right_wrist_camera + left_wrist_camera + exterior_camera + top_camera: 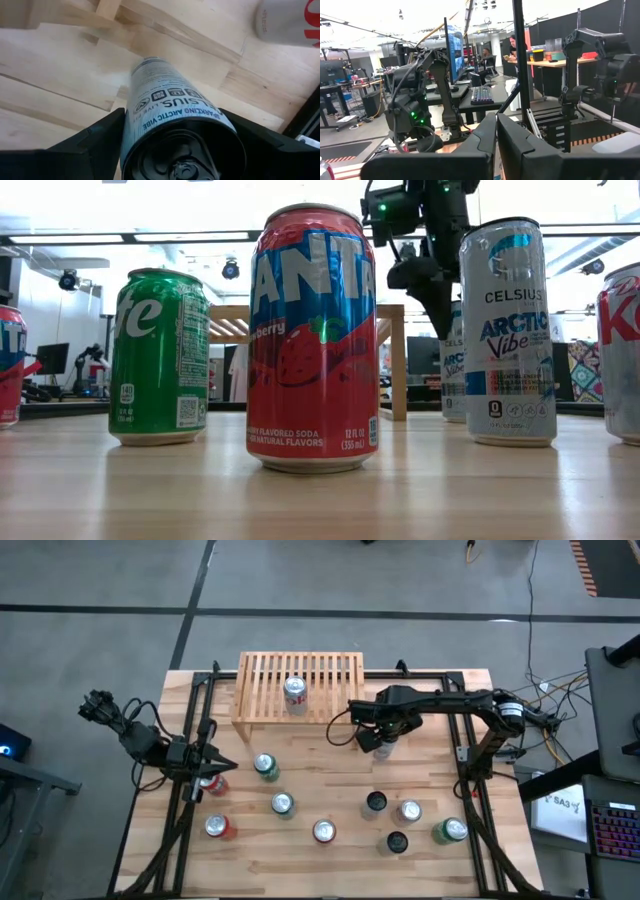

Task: Place canned beverage on shelf
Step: Put the top blue soda can on the shelf

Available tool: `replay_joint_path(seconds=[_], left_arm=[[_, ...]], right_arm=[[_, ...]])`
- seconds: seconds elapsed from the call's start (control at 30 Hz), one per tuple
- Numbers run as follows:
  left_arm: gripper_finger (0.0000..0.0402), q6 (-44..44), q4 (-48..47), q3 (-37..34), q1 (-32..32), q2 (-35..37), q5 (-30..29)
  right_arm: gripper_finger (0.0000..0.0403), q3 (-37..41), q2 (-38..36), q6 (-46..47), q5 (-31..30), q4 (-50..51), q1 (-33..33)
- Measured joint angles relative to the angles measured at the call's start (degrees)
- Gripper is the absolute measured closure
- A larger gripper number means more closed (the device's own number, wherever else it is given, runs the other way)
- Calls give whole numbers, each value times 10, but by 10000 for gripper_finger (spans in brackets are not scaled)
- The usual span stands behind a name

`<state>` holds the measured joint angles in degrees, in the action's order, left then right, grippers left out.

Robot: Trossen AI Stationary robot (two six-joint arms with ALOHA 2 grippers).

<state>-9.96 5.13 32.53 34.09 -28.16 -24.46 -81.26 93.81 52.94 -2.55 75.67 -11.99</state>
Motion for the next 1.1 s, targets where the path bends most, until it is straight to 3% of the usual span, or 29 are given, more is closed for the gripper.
replay_joint_path(seconds=[0.17, 0.4, 0.77, 1.1], left_arm=[[401, 0, 0, 0, 0, -1, 0], [401, 2, 1, 0, 0, -16, 0], [401, 2, 41, 2, 0, -55, 0], [401, 37, 66, 3, 0, -108, 0]], right_arm=[[162, -8, 0, -10, -5, 2, 8], [162, -72, -12, -29, -4, 48, 35], [162, -236, -28, -75, -21, 89, 118], [162, -302, -28, -245, -107, 42, 193]])
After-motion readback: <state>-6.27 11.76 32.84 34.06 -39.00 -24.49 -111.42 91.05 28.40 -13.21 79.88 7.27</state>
